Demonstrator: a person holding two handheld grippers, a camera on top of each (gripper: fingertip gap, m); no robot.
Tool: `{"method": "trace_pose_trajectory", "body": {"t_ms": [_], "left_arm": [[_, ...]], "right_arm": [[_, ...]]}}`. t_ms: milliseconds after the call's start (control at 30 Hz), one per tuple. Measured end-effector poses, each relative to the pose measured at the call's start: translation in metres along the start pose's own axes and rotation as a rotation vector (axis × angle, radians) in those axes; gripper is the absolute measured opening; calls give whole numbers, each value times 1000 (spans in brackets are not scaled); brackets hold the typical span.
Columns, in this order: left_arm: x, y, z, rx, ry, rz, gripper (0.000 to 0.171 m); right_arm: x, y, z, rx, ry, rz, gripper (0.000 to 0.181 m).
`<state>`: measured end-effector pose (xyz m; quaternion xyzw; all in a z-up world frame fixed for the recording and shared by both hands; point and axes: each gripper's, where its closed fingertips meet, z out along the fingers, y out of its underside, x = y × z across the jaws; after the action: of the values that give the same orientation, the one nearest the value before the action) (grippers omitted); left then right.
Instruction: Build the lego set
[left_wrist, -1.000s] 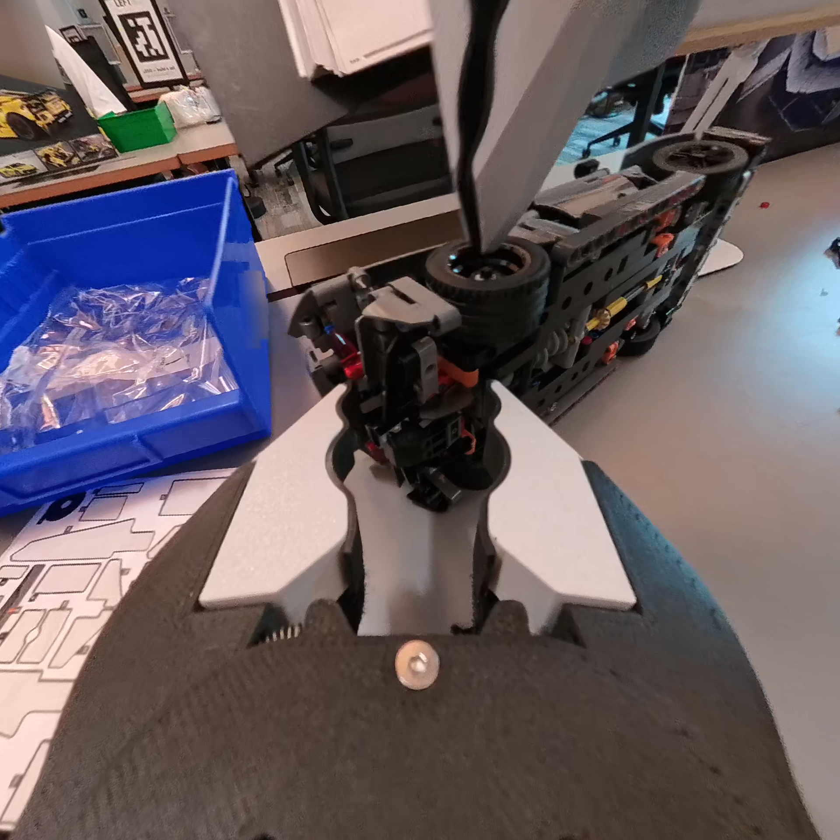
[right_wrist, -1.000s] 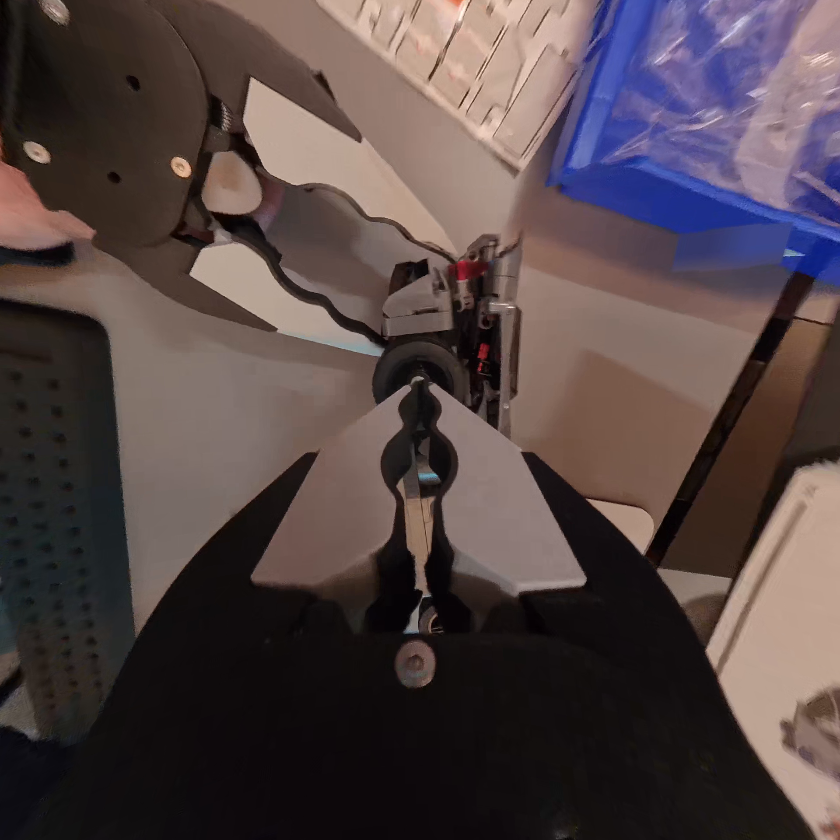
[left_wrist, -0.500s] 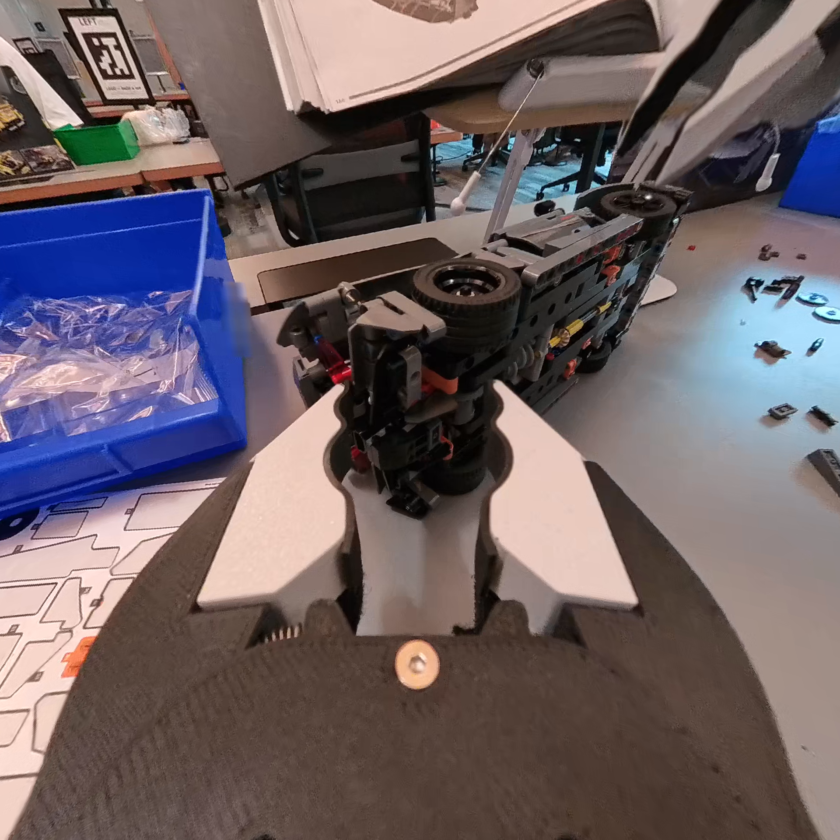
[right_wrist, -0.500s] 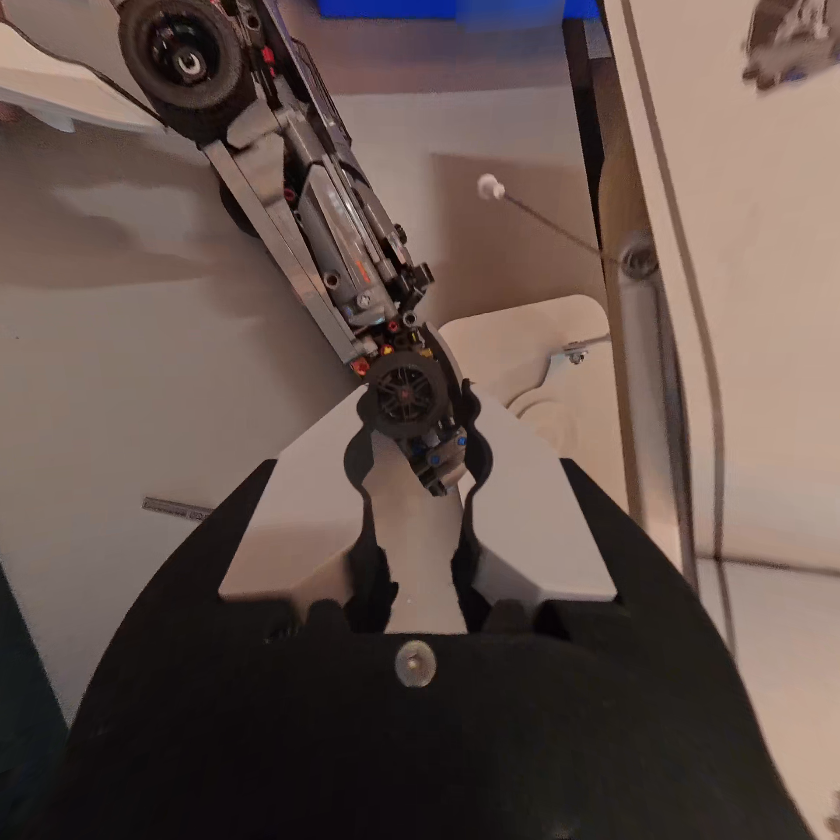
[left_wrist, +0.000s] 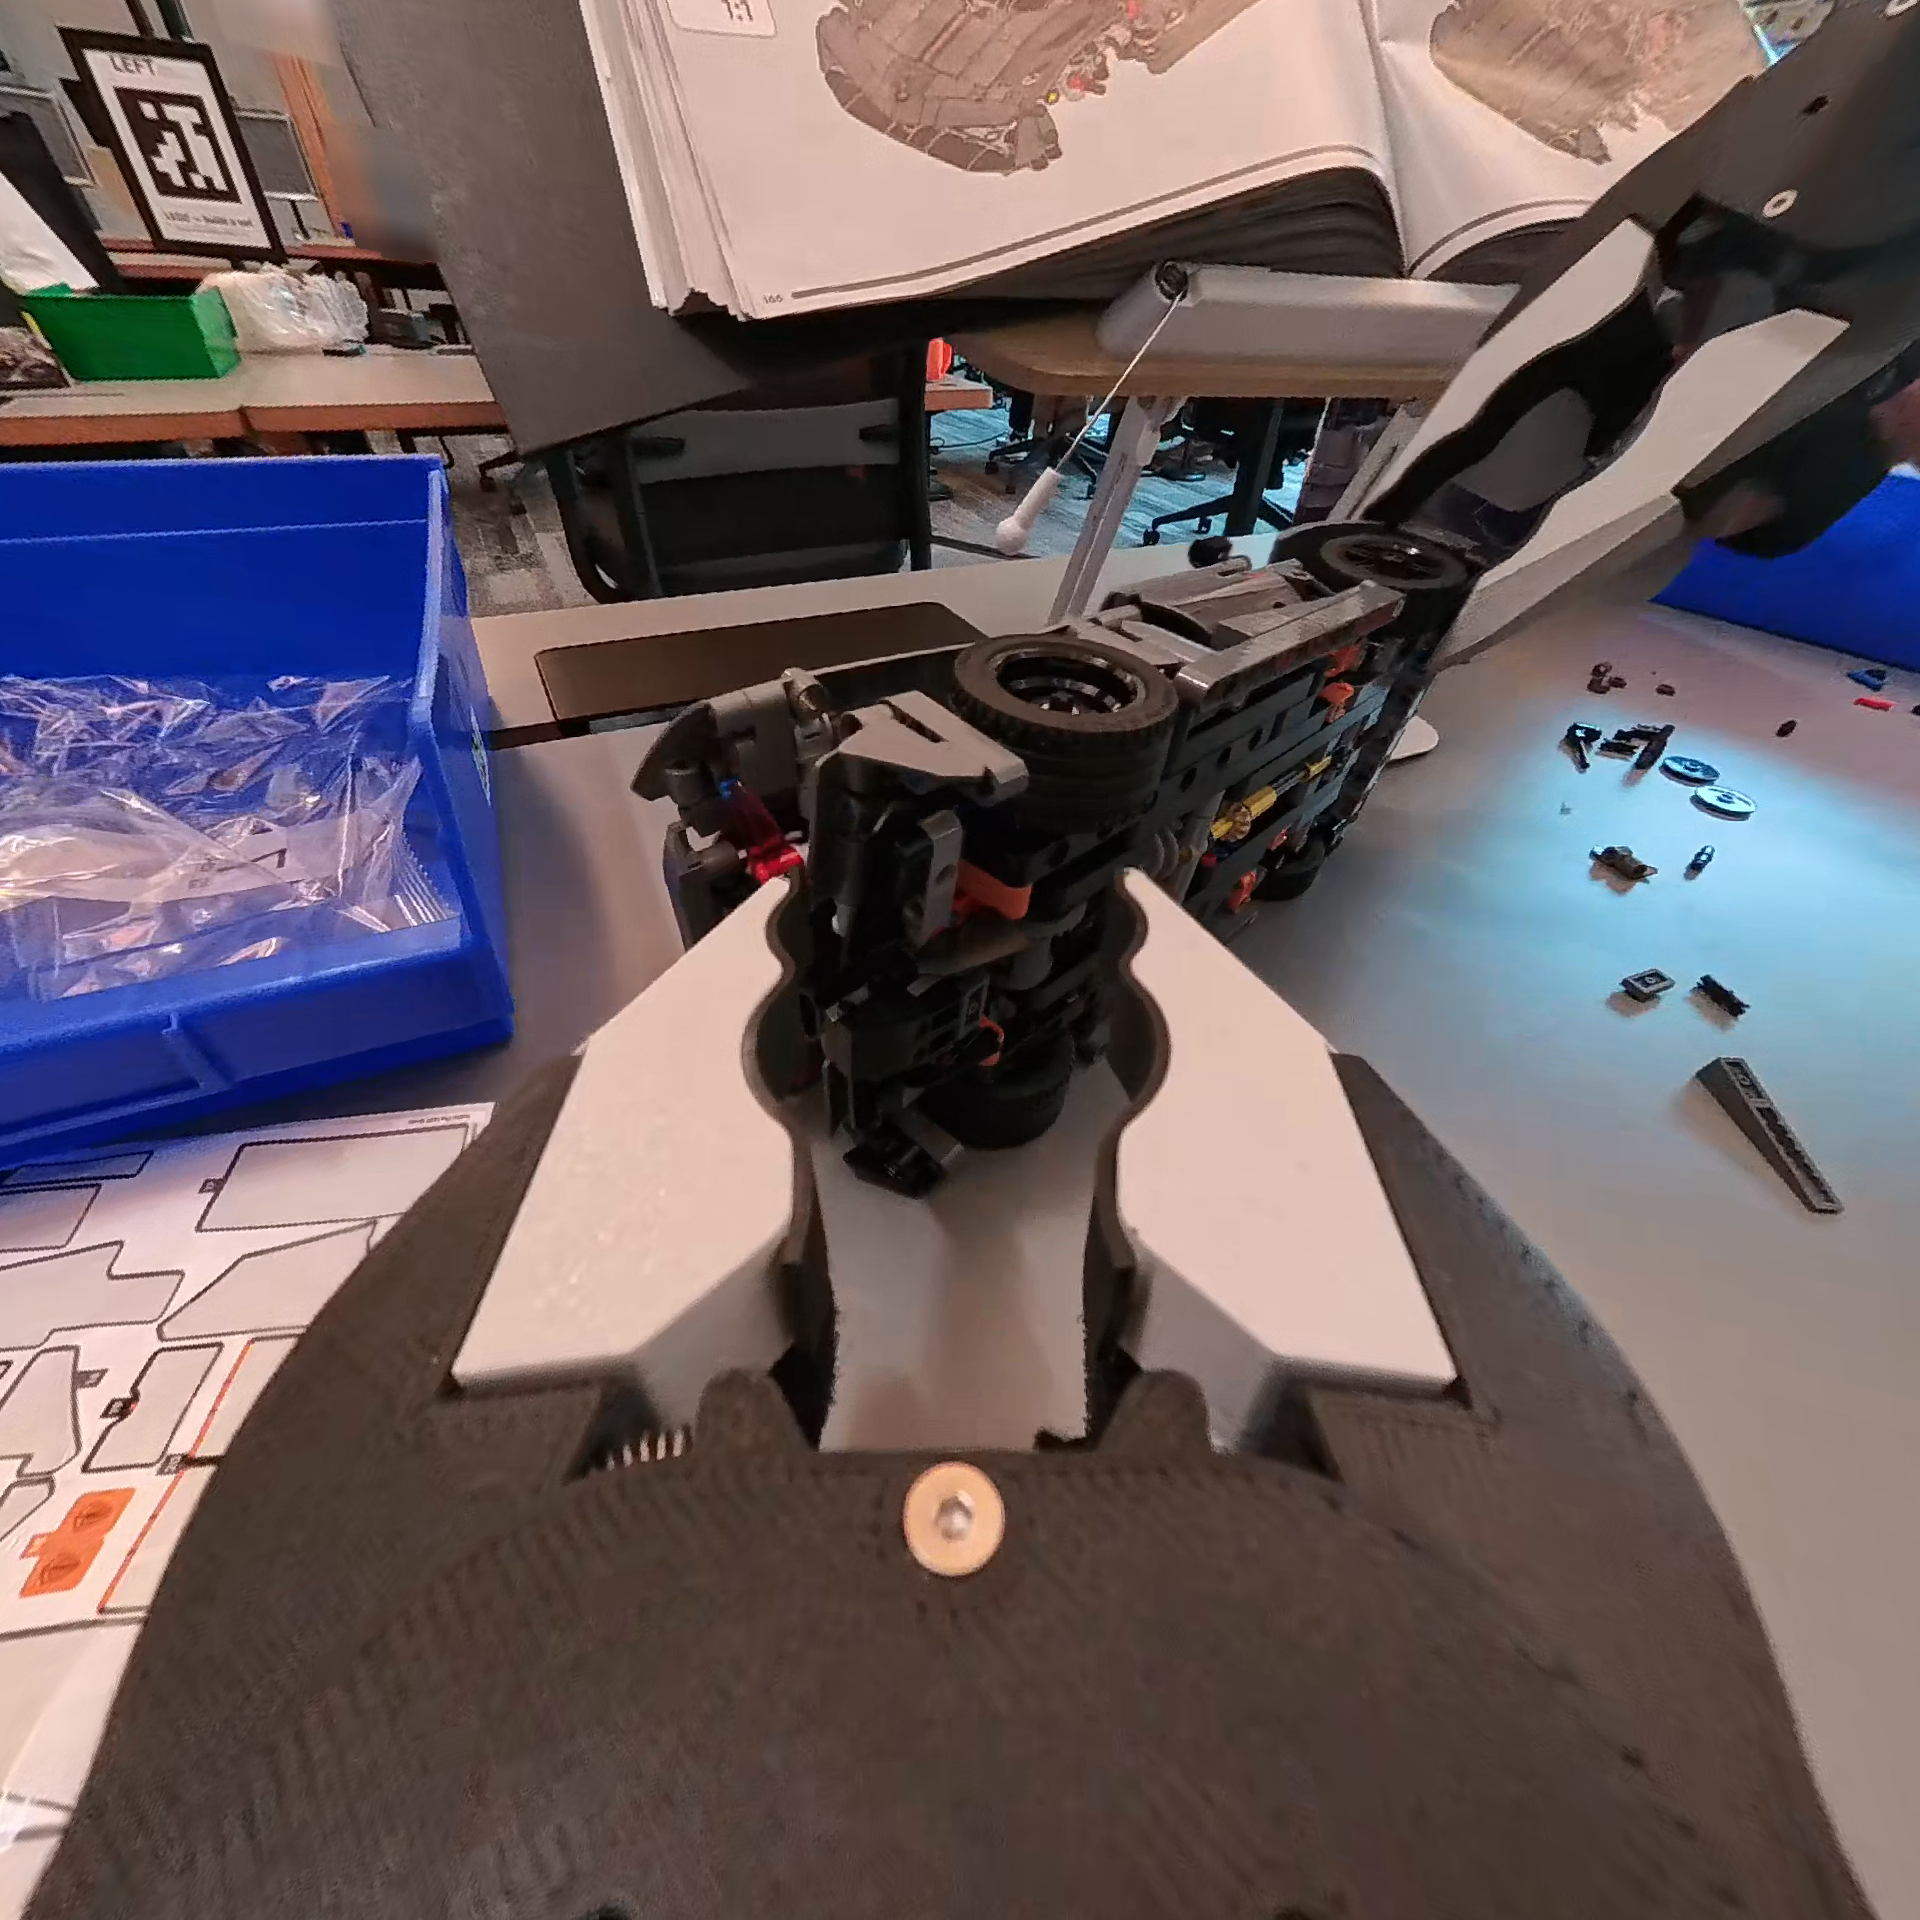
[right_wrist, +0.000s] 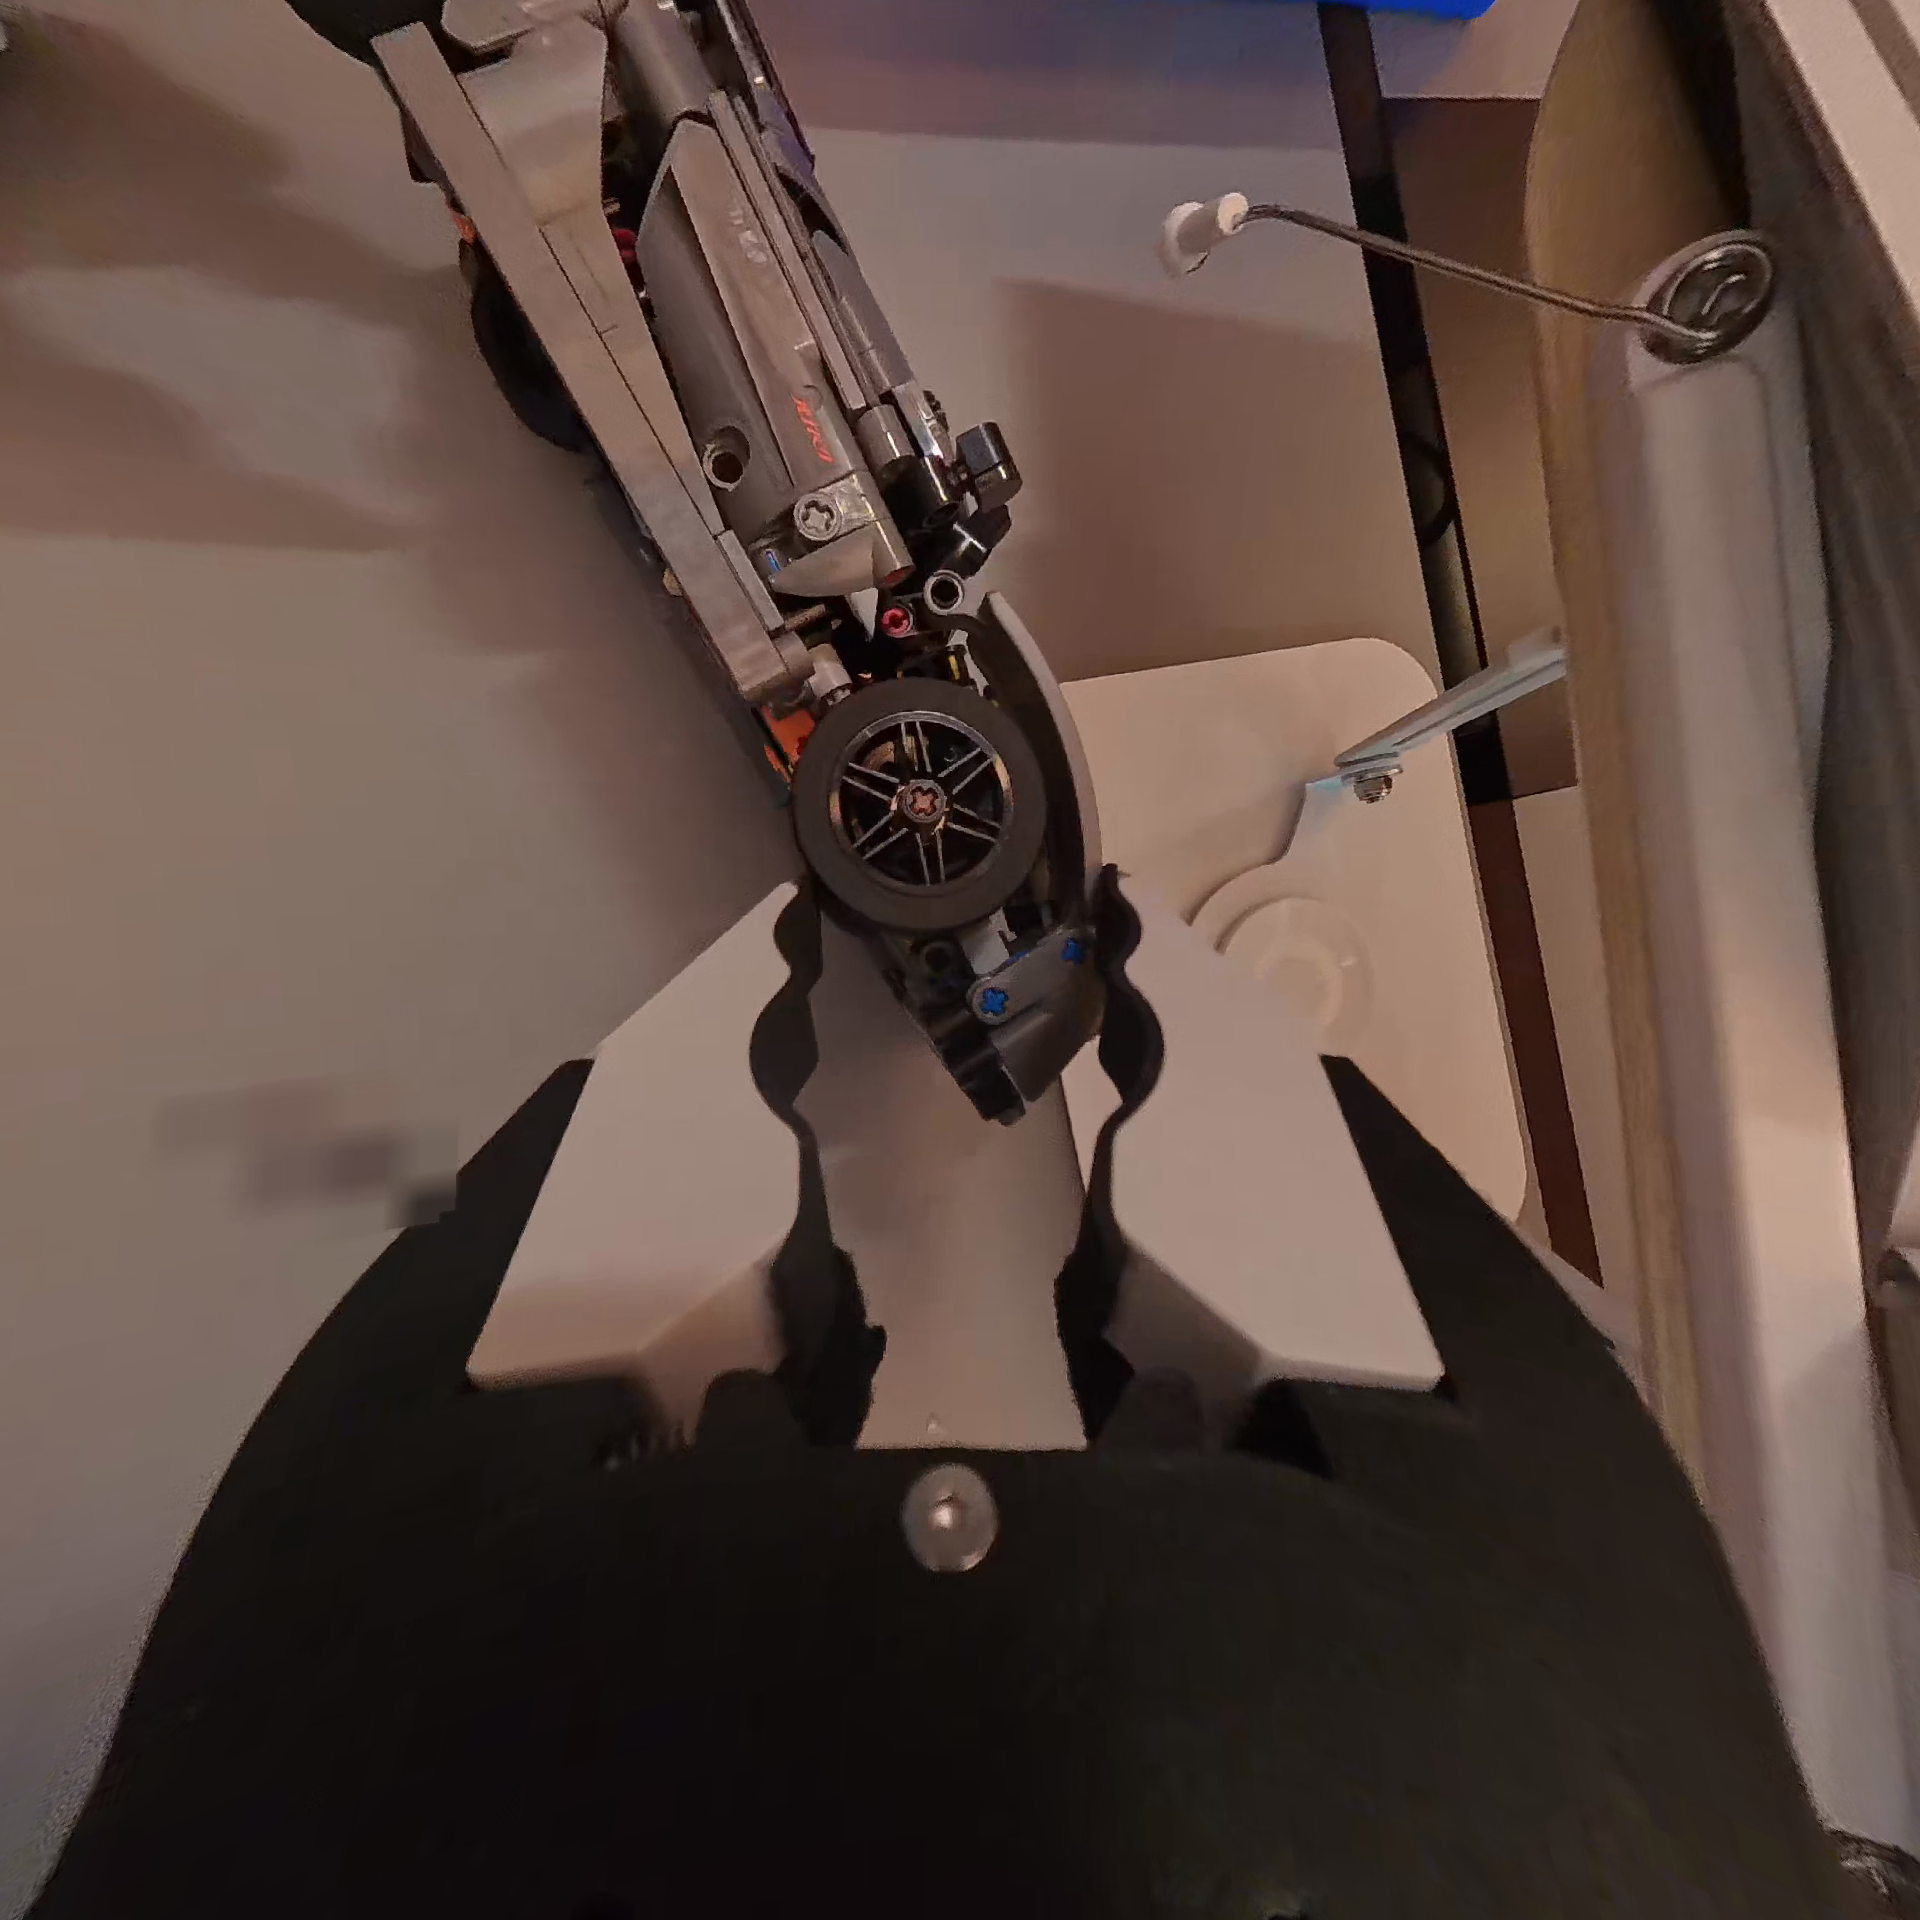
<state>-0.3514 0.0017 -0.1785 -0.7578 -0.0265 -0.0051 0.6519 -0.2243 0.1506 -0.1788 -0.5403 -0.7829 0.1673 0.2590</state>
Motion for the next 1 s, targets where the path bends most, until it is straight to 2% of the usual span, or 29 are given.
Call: {"method": "trace_pose_trajectory", "body": {"t_ms": [233,333,600,667,800,900,1000], "left_arm": [[6,0,-5,-11,-2,22,54],[10,0,-6,-10,19,21,47],[4,6,-3,-46,-32,69,53],[2,6,-2,-47,-42,63,57],[-1,16,4,-102,-69,93,62],[1,21,9,-130,-77,131,63],[0,23,12,-147,-93,148,62]], "right_arm": [[-8,4,-5,15,21,-17,50],[-10,5,-7,7,40,-27,49],[-1,1,-5,71,96,24,54],[1,1,-8,107,110,54,59],[12,12,-13,154,170,108,85],[13,18,-12,218,149,175,87],[11,27,3,209,109,226,90]]}}
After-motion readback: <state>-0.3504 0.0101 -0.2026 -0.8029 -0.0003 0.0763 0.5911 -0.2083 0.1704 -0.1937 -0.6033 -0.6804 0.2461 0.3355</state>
